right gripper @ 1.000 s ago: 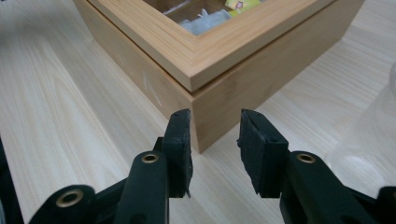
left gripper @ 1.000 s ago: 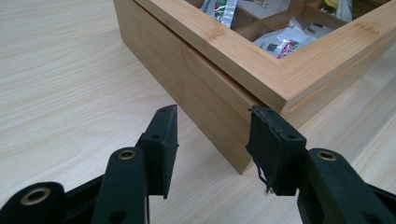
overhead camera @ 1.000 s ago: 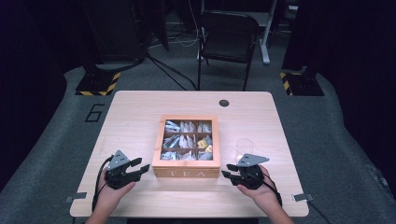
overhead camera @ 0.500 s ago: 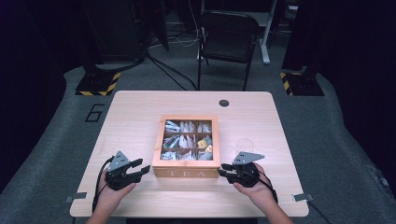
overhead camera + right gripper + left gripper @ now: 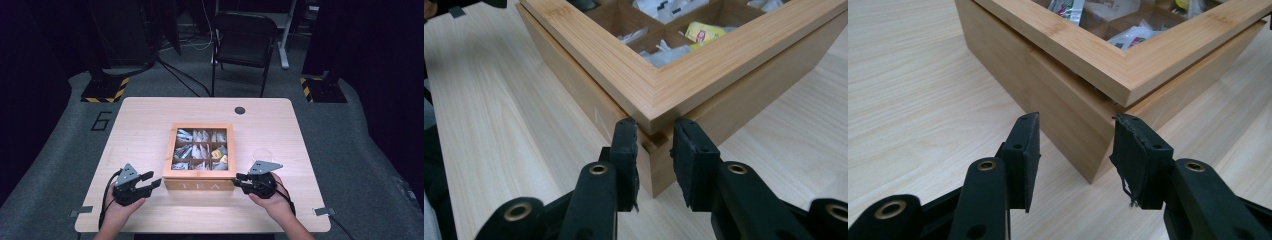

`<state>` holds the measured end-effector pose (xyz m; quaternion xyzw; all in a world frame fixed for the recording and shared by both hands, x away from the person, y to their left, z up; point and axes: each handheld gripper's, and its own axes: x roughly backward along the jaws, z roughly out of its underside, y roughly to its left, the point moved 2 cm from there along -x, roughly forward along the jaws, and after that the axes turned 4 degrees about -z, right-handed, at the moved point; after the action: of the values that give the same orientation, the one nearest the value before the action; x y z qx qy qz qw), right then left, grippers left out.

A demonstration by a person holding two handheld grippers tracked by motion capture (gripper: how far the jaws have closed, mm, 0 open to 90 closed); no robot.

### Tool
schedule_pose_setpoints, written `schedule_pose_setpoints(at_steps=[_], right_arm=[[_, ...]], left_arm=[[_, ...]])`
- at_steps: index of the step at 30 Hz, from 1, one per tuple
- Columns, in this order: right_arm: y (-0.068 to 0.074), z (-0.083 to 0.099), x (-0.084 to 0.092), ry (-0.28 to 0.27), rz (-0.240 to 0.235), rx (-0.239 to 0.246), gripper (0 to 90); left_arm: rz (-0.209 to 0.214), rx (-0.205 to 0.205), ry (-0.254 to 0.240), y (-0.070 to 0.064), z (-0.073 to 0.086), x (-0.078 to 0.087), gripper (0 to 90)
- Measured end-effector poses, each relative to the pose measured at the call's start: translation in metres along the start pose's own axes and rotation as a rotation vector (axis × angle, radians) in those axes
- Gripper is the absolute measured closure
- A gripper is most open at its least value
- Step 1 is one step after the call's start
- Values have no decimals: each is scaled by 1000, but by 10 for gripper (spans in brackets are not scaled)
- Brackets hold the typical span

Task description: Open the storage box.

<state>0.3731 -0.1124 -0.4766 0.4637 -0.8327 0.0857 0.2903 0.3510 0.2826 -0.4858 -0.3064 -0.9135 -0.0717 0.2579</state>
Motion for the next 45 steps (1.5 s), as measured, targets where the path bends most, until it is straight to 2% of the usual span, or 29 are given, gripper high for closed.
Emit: schedule_pose_setpoints(at_steps=[6, 7, 11, 14, 16, 23, 30, 36, 37, 45], right_arm=[[1, -5, 4, -20, 4, -6, 706], [0, -6, 4, -28, 4, -1, 706], [0, -6, 4, -28, 5, 3, 705], [0, -6, 4, -30, 3, 5, 702], [0, -7, 4, -28, 7, 8, 700], [0, -8, 6, -43, 0, -2, 696], [-3, -10, 9, -68, -9, -6, 656], [-5, -10, 11, -82, -5, -23, 636], [-5, -10, 12, -83, -2, -10, 634], [-9, -19, 18, -74, 18, -7, 585]], left_arm=[[24, -2, -6, -6, -3, -4, 537], [29, -15, -1, -8, -4, -6, 537], [26, 0, -27, -13, -7, -10, 536], [36, -15, -22, -17, -10, -12, 534], [24, -21, -43, -19, -12, -14, 534], [-18, -33, -67, -21, -17, -16, 530], [-48, -46, -76, -23, -21, -13, 528], [-48, -37, -78, -23, -26, -12, 521], [-52, -45, -88, -22, -27, -12, 521], [-39, -41, -96, -19, -39, -7, 517]])
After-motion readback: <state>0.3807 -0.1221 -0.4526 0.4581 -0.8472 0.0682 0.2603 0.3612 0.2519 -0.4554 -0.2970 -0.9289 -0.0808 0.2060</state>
